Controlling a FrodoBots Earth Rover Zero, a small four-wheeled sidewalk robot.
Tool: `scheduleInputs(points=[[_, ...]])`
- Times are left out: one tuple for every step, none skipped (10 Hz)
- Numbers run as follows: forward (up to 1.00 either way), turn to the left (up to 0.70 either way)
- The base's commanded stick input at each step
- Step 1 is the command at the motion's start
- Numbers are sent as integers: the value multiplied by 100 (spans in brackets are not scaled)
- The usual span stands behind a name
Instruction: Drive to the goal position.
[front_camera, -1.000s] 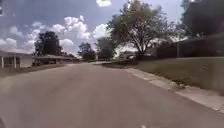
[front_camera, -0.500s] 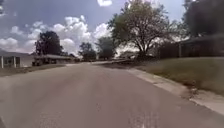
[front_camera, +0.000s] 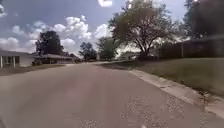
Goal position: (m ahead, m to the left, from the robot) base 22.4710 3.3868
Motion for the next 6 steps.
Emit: scheduleInputs(points=[[70, 0], [70, 0], [70, 0], [70, 0], [70, 0], [70, 0]])
